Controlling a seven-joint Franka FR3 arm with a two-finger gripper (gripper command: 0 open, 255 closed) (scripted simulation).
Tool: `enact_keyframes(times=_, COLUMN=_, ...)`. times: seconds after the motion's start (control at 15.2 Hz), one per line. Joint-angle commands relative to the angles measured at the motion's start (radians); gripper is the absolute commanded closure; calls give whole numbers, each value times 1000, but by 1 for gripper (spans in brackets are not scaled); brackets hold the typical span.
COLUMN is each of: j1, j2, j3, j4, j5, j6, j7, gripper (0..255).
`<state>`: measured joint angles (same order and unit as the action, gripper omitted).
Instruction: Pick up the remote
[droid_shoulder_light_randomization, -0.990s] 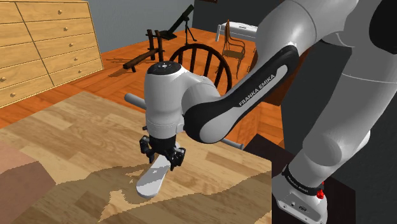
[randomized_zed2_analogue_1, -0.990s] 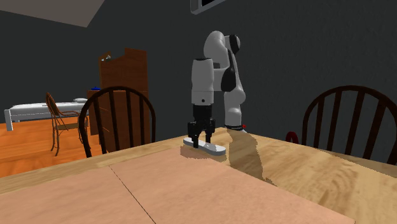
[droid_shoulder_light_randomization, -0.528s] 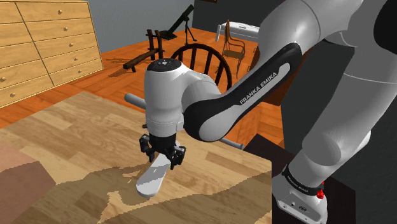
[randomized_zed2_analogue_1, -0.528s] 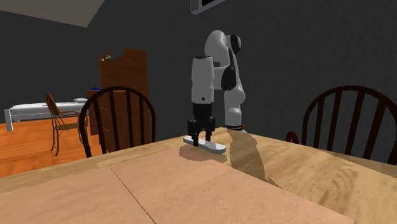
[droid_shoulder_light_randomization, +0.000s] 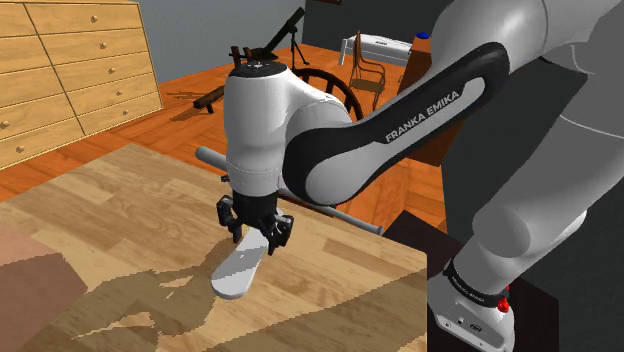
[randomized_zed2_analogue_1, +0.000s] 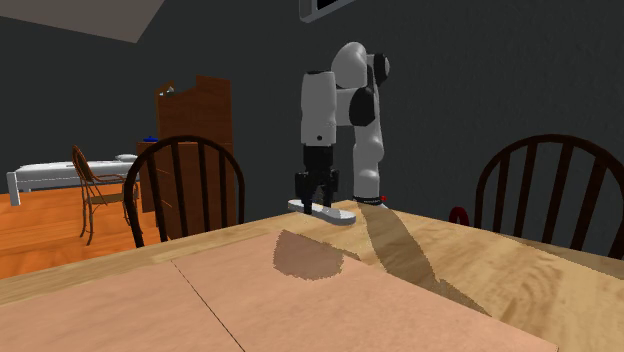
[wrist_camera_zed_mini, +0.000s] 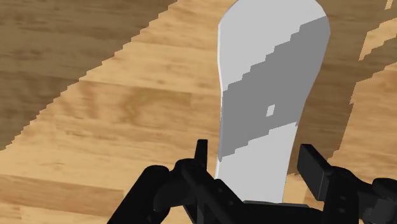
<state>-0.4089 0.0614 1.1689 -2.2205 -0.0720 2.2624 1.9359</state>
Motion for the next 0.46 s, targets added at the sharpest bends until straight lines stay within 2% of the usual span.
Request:
enact_keyframes(times=0.0, j1=-13, j2=-39, j3=8, j4=8, j5=49, j6=-23, j7=-36, gripper=255)
enact_keyframes(times=0.26, j1=-18, j2=-107, j3=1, j4=35, j5=126, j6=-76, j7=-92, gripper=255)
enact_keyframes(times=0.4, j1=-17, j2=-109, j3=-1, j4=36, j5=129, j6=-78, j7=-94, gripper=255)
